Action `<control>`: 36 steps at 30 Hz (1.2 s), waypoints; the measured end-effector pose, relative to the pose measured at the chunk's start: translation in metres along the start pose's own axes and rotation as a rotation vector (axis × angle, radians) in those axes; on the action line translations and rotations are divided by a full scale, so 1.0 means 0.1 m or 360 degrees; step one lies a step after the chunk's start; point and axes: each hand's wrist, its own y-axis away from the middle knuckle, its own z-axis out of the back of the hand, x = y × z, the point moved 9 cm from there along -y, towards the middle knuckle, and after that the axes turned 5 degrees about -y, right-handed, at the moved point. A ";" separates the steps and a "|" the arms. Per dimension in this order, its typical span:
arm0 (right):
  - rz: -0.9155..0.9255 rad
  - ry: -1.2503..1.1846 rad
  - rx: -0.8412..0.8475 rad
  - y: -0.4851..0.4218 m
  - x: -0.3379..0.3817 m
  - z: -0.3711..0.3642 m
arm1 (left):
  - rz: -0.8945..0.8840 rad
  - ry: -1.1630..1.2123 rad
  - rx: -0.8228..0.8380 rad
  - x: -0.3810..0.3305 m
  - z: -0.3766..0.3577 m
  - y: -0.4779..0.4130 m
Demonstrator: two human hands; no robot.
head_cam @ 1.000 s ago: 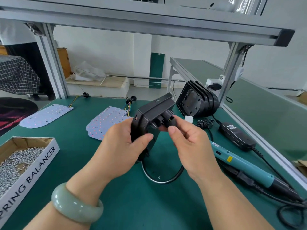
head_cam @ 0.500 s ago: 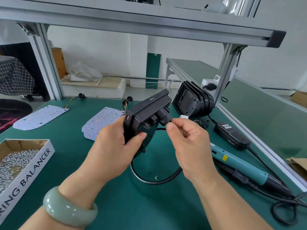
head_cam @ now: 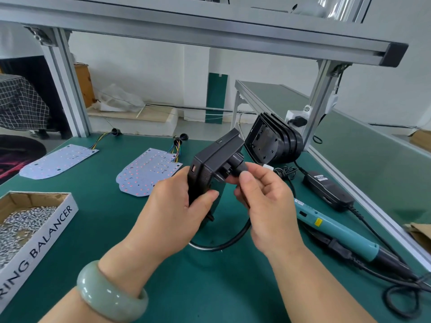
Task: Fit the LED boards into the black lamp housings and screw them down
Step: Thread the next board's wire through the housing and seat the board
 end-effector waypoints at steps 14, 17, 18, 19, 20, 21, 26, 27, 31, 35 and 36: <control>0.0605 0.0537 -0.0268 0.11 0.34 0.04 | -0.0023 -0.0076 0.0077 -0.03 -0.02 0.00; 0.0699 0.0630 -0.0245 0.11 0.42 0.05 | -0.0098 -0.0067 0.0065 -0.10 -0.01 0.03; 0.0625 0.0574 -0.0202 0.09 0.38 0.06 | -0.0125 -0.0072 0.0057 -0.13 0.00 0.04; 0.0527 0.0474 -0.0146 0.06 0.32 0.05 | -0.0145 -0.0071 0.0053 -0.15 0.00 0.05; 0.0430 0.0343 -0.0084 0.04 0.24 0.03 | -0.0151 -0.0058 0.0052 -0.16 0.00 0.05; 0.0347 0.0241 -0.0032 0.02 0.19 0.00 | -0.0149 -0.0046 0.0050 -0.16 0.01 0.05; 0.0599 0.0726 0.0098 0.07 0.28 -0.10 | -0.0184 -0.0120 0.0103 -0.15 0.04 0.04; 0.0616 0.0770 0.0111 0.07 0.29 -0.12 | -0.0180 -0.0100 0.0129 -0.15 0.05 0.03; 0.0629 0.0763 0.0223 0.11 0.28 -0.19 | -0.0228 0.0184 0.0130 -0.23 0.11 0.02; 0.0419 0.0522 0.0161 0.06 0.19 -0.10 | -0.0285 0.0379 0.0132 -0.27 0.06 0.04; 0.0380 0.0436 0.0102 0.04 0.18 -0.04 | -0.0286 0.0377 0.0134 -0.27 0.05 0.04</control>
